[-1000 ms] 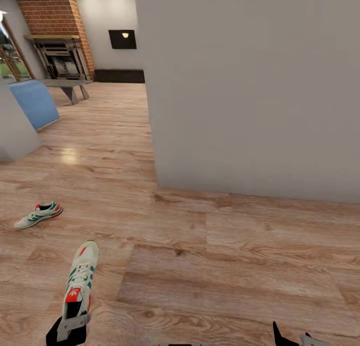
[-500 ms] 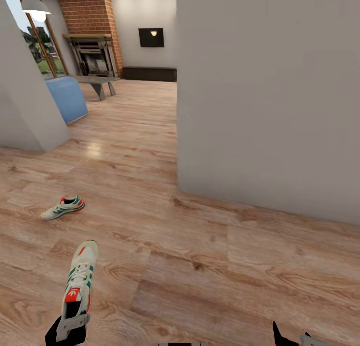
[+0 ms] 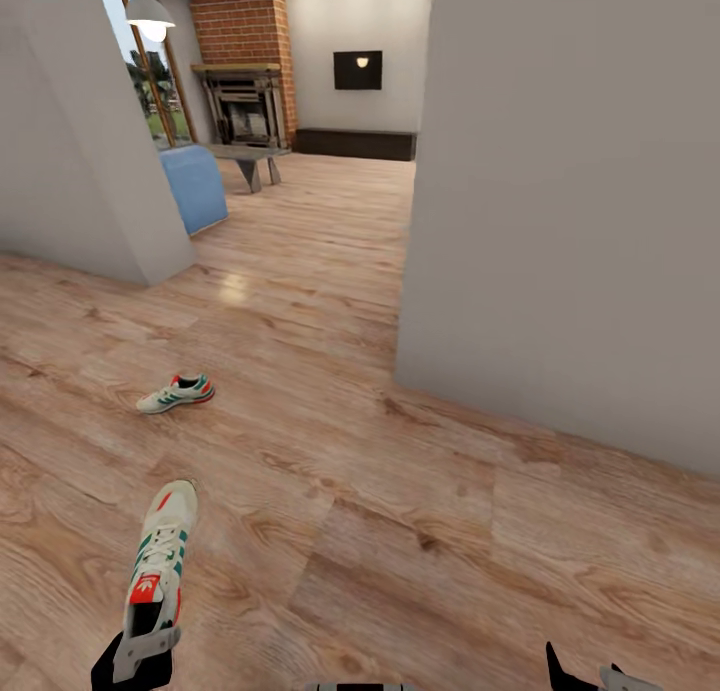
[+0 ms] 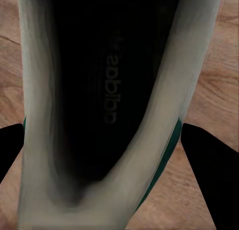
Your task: Pick up the two gym shoes and the two sandals from the corridor floor and place them onto the hallstand (shoe rack) in the corridor, making sure they are on the rack and not on the floor. Arrange them so the two gym shoes are next to each other and the two sandals are next to each other.
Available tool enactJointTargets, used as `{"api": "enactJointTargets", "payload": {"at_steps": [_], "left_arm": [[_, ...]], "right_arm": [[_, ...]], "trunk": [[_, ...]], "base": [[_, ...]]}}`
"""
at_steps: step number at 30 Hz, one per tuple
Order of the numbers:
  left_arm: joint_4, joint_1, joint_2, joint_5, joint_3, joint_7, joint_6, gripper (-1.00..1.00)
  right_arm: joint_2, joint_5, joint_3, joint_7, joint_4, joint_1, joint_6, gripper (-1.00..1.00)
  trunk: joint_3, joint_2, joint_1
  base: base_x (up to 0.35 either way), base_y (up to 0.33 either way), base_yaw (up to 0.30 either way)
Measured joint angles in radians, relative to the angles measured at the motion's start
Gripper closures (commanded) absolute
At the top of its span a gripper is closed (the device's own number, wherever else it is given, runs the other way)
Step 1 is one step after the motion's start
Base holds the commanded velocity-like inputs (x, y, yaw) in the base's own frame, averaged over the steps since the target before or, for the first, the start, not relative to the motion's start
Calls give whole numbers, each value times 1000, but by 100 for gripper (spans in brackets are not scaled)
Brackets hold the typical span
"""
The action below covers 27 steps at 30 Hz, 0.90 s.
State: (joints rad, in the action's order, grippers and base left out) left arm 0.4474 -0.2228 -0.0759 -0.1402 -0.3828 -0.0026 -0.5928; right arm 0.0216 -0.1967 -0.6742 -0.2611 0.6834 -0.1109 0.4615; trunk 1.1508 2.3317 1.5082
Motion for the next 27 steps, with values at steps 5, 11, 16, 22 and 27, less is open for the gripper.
{"api": "enactJointTargets", "payload": {"at_steps": [5, 11, 16, 22, 27], "left_arm": [[0, 0, 0, 0, 0, 0, 0, 100], [0, 0, 0, 0, 0, 0, 1, 100], [0, 0, 0, 0, 0, 0, 3, 100], [0, 0, 0, 0, 0, 0, 1, 100], [0, 0, 0, 1, 0, 0, -1, 100]], "right_arm": [[0, 0, 0, 0, 0, 0, 1, -100], [0, 0, 0, 0, -1, 0, 1, -100], [0, 0, 0, 0, 0, 0, 2, -100], [0, 0, 0, 0, 0, 0, 2, -100], [0, 0, 0, 0, 0, 0, 2, -100]], "trunk": [[2, 0, 0], [1, 0, 0], [-2, 0, 0], [-5, 0, 0], [-9, 0, 0]], "base": [[0, 0, 280], [0, 0, 280], [0, 0, 277], [0, 0, 276], [107, 0, 276]]}}
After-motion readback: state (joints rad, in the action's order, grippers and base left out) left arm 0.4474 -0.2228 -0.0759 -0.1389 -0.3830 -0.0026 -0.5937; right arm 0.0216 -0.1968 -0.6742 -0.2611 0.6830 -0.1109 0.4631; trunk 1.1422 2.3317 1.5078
